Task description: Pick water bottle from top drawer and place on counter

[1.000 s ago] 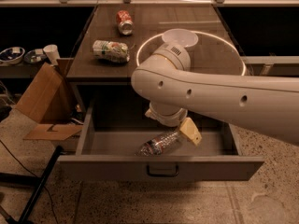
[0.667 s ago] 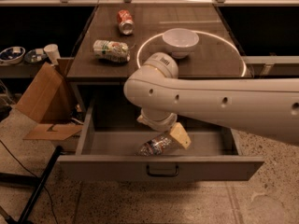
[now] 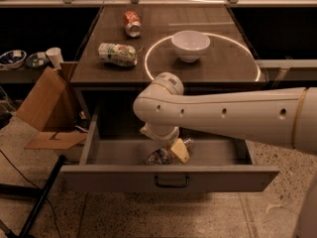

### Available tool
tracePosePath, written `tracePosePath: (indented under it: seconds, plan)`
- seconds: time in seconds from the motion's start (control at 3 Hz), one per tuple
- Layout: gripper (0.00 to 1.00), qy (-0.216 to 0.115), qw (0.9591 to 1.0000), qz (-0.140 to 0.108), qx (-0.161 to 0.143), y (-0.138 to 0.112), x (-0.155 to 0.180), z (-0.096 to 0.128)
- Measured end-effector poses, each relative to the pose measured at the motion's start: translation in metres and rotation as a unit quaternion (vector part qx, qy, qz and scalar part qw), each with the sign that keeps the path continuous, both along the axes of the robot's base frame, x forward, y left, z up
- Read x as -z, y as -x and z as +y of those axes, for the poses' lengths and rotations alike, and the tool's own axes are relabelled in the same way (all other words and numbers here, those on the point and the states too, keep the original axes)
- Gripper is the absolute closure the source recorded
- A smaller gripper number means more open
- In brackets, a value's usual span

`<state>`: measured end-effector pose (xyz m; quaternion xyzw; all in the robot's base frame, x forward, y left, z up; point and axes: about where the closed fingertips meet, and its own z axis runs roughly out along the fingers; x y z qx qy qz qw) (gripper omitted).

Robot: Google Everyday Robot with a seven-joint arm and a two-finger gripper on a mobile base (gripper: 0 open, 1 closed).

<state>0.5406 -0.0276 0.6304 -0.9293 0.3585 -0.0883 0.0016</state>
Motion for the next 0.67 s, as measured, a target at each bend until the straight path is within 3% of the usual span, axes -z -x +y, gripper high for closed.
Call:
tracePosePath:
  seconds: [0.33, 0.67]
  plan:
    - [0.0, -0.021, 0.9997, -0.005, 0.009, -0.015, 0.018, 0.004]
    - [0.18, -0.026, 0.9994, -0.009, 0.022, -0.033, 0.021, -0.005]
